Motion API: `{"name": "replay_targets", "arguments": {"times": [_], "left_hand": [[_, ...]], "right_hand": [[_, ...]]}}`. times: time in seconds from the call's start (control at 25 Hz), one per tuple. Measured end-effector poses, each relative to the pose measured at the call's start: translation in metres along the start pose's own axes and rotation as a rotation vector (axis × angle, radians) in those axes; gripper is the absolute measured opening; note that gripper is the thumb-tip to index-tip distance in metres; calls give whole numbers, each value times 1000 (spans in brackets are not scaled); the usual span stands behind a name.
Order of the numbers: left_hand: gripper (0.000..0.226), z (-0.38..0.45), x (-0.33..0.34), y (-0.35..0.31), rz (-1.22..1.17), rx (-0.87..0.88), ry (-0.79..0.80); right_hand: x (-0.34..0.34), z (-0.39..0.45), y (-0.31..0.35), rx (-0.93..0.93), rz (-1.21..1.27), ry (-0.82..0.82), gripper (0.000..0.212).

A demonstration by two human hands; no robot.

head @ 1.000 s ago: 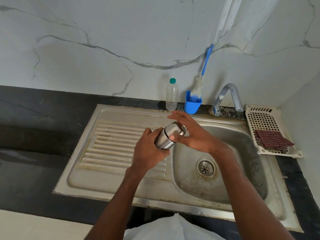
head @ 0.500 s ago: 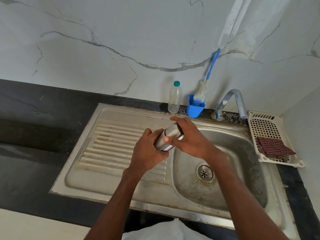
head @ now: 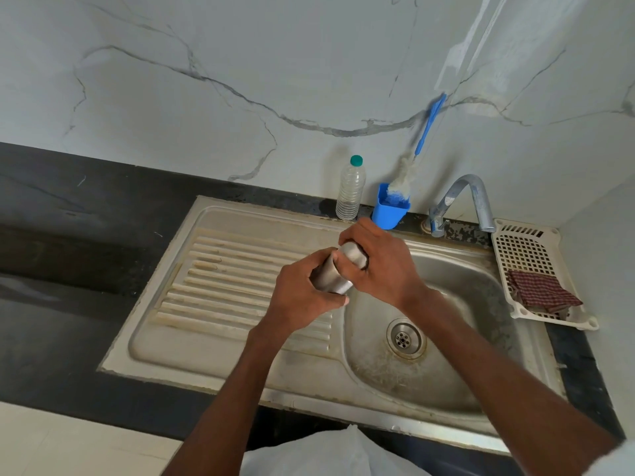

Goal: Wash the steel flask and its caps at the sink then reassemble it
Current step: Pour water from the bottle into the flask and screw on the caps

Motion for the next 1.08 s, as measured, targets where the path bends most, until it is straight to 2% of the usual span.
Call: {"name": "replay_targets", "arguments": {"times": [0.08,0.16,0.24,0.28,0.36,0.44,0.56,0.64,0.72,0.76,0.8,0.84,0.92,0.96,1.04,1.08], "left_hand": [[83,-3,-2,-7,45,30,-78],[75,-3,-10,-17,228,111,-196],[76,-1,-24,-18,434,184,-294],[78,0,-31,-15,476,196,-321],[79,3,-47,-5,432,164,-368],[77,1,-61,5,334,101,-418],[77,-6,-71,11,289,64,-449],[76,-6,-77,11,280,52,-441],[77,-5,-81,13,261,23,-423],[78,-4,-81,12,260,19,-411],[78,-5,-80,11,266,26,-401],[78,-5,-78,10,272,40,-391],[78,-9,-75,8,283,66,-371],[78,-10,-74,7,295,71,-364],[77,-11,-72,4,302,63,-356],[77,-12,-70,3,296,56,-355]], "right_hand": [[5,6,2,195,-44,-71,25],[17,2,-12,565,11,-90,33],[33,-3,-20,926,166,-67,50],[40,0,-17,995,206,-36,60],[52,21,0,951,188,65,77],[61,43,19,838,199,180,85],[69,55,34,725,337,453,69],[60,59,39,565,328,571,68],[46,63,46,323,212,545,63],[41,64,49,263,167,492,53],[38,64,48,268,118,444,38],[39,63,43,313,48,420,38],[40,60,34,374,-76,474,61],[40,58,32,363,-69,520,65],[35,53,33,303,56,592,56],[31,51,35,253,114,571,54]]}}
Point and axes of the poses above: each hand's wrist, its own z-axis towards the middle knuckle, its own x-axis out of the palm, y = z × x, the point moved 7 cm from there along z, towards the middle knuckle
